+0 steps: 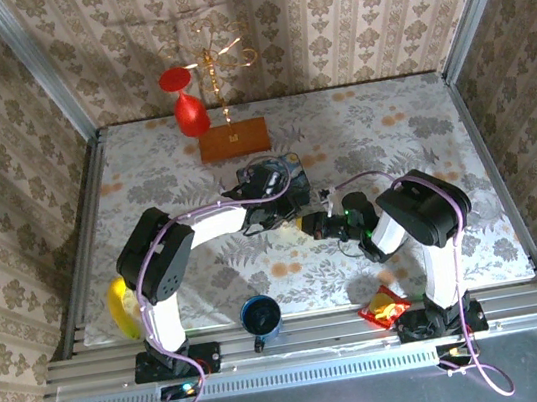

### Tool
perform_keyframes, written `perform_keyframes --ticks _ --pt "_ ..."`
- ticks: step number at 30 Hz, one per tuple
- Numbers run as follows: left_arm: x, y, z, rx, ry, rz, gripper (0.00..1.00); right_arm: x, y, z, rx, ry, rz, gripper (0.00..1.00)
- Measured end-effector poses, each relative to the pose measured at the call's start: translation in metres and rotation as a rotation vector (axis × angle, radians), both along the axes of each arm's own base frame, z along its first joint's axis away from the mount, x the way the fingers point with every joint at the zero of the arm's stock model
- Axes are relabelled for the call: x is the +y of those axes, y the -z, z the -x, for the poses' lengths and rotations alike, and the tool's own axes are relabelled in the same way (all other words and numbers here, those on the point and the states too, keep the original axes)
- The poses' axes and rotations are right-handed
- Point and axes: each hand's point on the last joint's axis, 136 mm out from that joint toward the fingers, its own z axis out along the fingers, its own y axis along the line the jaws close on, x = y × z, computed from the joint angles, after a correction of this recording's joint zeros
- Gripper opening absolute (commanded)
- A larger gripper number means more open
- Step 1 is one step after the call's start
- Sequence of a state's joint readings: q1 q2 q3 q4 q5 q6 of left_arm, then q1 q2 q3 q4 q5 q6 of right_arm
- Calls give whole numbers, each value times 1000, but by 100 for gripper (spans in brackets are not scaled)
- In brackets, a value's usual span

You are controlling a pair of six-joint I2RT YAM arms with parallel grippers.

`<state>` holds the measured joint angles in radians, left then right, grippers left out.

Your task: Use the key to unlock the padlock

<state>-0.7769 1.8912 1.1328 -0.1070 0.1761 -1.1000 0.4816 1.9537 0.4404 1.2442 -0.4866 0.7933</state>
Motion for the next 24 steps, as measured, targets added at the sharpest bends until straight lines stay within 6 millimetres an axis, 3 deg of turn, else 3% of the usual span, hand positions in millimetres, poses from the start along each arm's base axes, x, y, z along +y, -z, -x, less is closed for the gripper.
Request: perform_keyframes --ticks 4,8,14,20,24 --pt "0 0 0 0 0 0 13 1 -1 -1 4 -1 -6 0" --pt "0 0 0 -3 -1 2 35 1 -1 0 14 3 -12 0" --pt "-5 -2 0 -23 1 56 57 2 -4 -3 26 11 -34 0" --pt "-5 -6 6 -32 6 108 66 3 -6 -5 51 27 -59 0" --pt "-2 -6 8 -48 3 122 67 2 -6 -6 62 36 -68 0"
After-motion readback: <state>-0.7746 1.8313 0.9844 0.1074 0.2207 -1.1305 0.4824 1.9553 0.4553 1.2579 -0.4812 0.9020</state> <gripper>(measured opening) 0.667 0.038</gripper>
